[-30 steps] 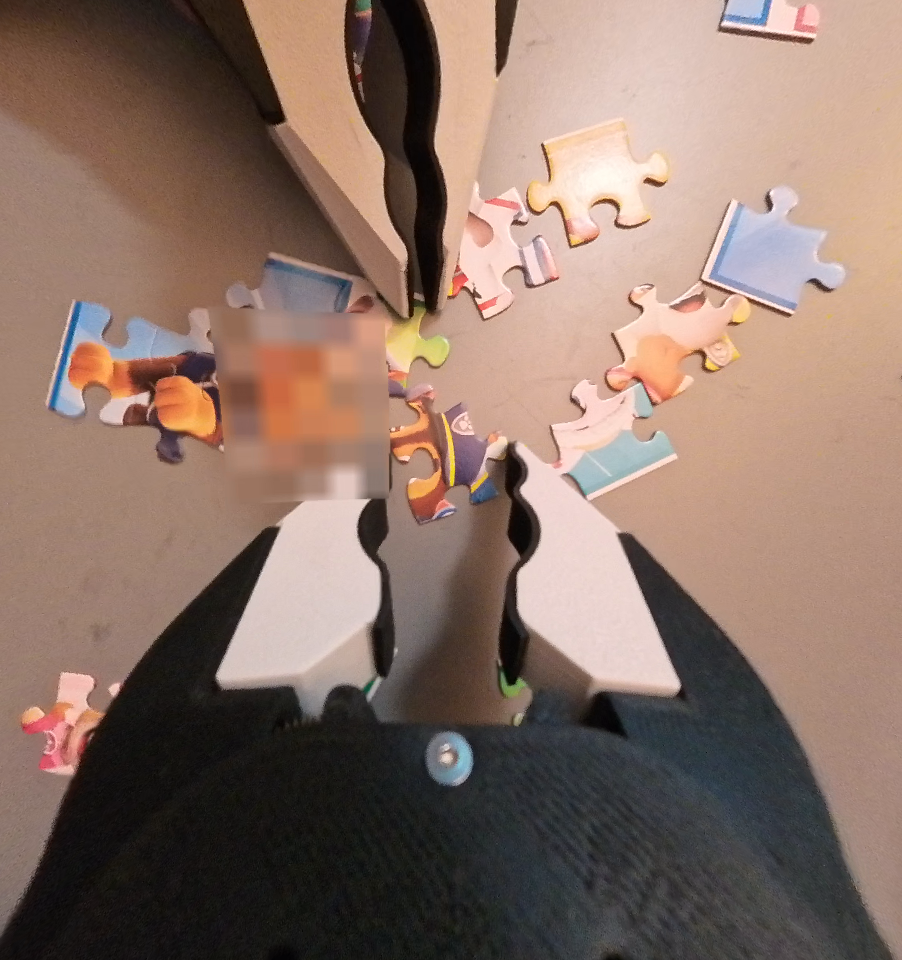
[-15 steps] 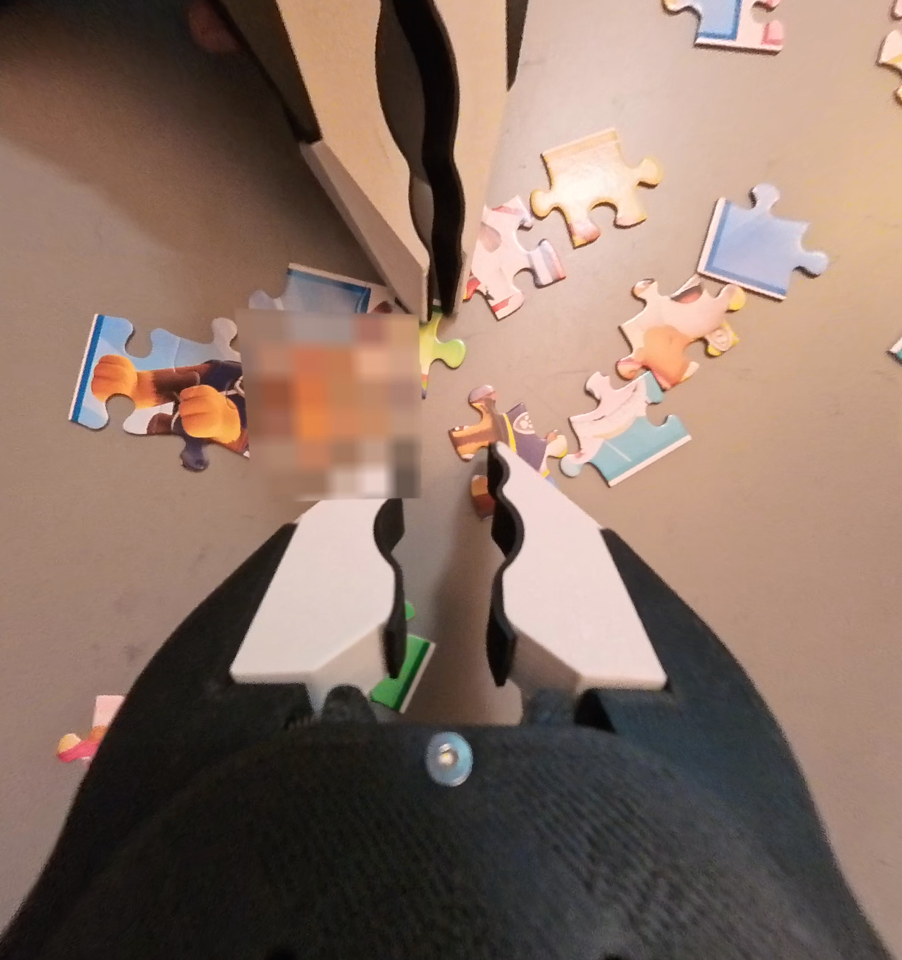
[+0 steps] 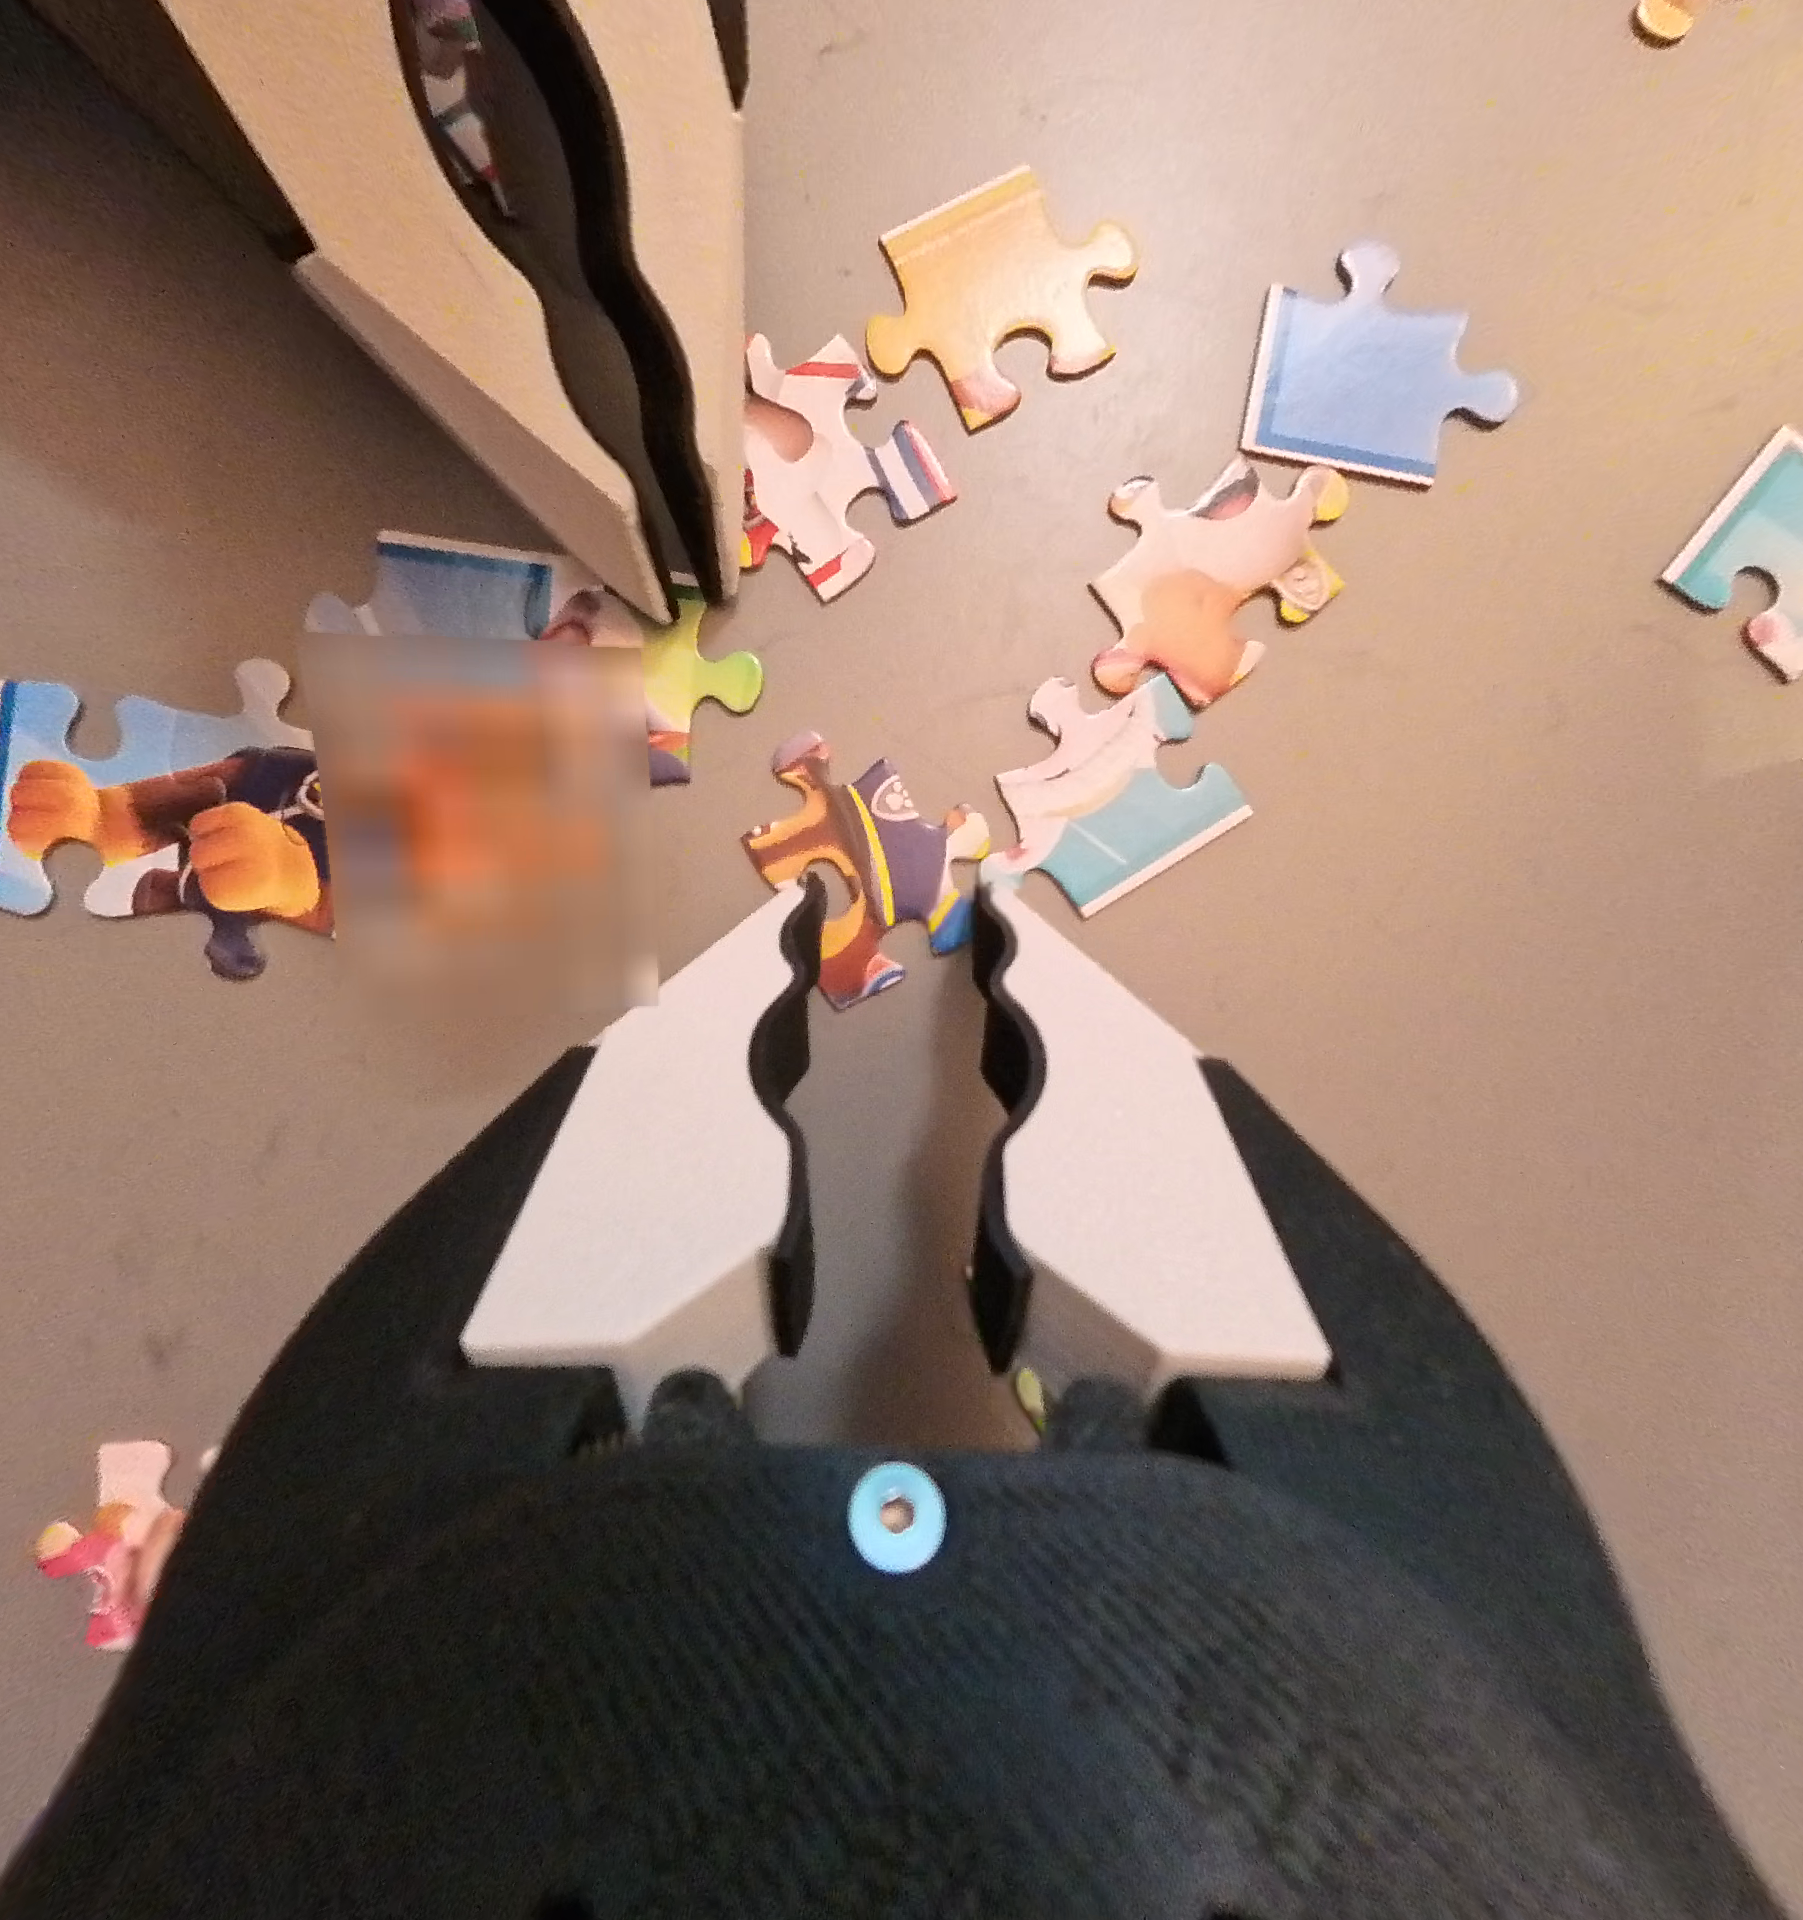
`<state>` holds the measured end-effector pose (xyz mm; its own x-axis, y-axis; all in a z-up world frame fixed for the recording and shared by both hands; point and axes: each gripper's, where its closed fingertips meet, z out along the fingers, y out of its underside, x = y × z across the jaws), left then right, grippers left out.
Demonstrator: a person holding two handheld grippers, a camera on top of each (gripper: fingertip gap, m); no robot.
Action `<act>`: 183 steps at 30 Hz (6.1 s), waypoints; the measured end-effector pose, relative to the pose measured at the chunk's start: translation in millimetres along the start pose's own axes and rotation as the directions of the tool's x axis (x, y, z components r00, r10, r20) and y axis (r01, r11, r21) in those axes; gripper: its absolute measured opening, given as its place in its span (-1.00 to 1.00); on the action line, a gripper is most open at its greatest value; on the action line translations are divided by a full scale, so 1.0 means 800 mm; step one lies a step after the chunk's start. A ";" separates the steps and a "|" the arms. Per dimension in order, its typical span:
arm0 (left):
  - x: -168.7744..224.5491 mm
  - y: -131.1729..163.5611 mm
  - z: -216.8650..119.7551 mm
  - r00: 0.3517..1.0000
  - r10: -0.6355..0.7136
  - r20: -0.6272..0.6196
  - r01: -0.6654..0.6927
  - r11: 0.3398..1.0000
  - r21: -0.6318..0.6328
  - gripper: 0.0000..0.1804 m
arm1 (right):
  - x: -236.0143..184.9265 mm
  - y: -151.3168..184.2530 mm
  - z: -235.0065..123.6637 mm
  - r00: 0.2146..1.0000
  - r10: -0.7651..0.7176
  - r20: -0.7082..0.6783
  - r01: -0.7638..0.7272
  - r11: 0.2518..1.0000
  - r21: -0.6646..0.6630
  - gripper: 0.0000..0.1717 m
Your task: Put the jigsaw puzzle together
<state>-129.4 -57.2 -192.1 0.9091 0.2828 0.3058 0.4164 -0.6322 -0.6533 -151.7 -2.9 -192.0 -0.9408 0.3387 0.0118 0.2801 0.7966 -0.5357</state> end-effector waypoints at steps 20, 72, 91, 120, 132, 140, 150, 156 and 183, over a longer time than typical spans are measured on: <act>0.000 0.000 0.000 1.000 0.002 0.007 -0.001 1.000 -0.004 -0.95 | -0.005 0.003 -0.002 0.995 0.090 -0.051 -0.091 0.996 -0.016 -0.79; 0.001 0.001 -0.001 1.000 -0.004 0.002 0.004 1.000 -0.006 -0.95 | 0.002 0.017 -0.010 0.996 0.091 -0.020 -0.090 0.995 0.053 -0.47; 0.001 0.001 -0.001 1.000 -0.007 -0.001 0.007 1.000 -0.003 -0.95 | -0.012 0.014 -0.013 0.999 0.003 -0.041 -0.003 1.000 0.016 -0.85; 0.000 0.001 -0.001 1.000 -0.007 0.001 0.007 1.000 -0.004 -0.95 | -0.022 0.007 -0.006 0.999 0.036 -0.027 -0.035 0.999 0.038 -0.67; 0.001 0.001 -0.001 1.000 -0.010 -0.004 0.010 1.000 -0.002 -0.95 | -0.008 0.003 -0.014 0.994 0.030 -0.109 -0.025 0.999 0.045 -0.42; 0.001 0.001 -0.001 1.000 -0.009 -0.001 0.009 1.000 -0.002 -0.96 | 0.003 0.008 -0.004 1.000 0.023 0.004 -0.023 0.998 0.062 -0.44; 0.001 0.001 -0.001 1.000 -0.010 -0.004 0.010 1.000 -0.001 -0.96 | -0.007 0.010 -0.006 0.999 0.029 -0.017 -0.028 0.999 0.042 -0.67; 0.001 0.001 -0.001 1.000 -0.008 0.000 0.008 1.000 -0.003 -0.95 | -0.024 0.007 -0.005 1.000 0.004 -0.003 -0.003 0.999 0.054 -1.00; 0.000 0.001 -0.001 1.000 -0.017 -0.023 0.017 1.000 0.010 -0.96 | 0.062 0.032 -0.018 0.933 0.309 -0.186 -0.312 0.950 0.011 -0.81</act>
<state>-128.9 -58.0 -191.8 0.9015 0.2765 0.3329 0.4320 -0.6204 -0.6546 -188.3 41.2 -193.1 -0.7555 0.6551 0.0027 0.5577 0.6453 -0.5222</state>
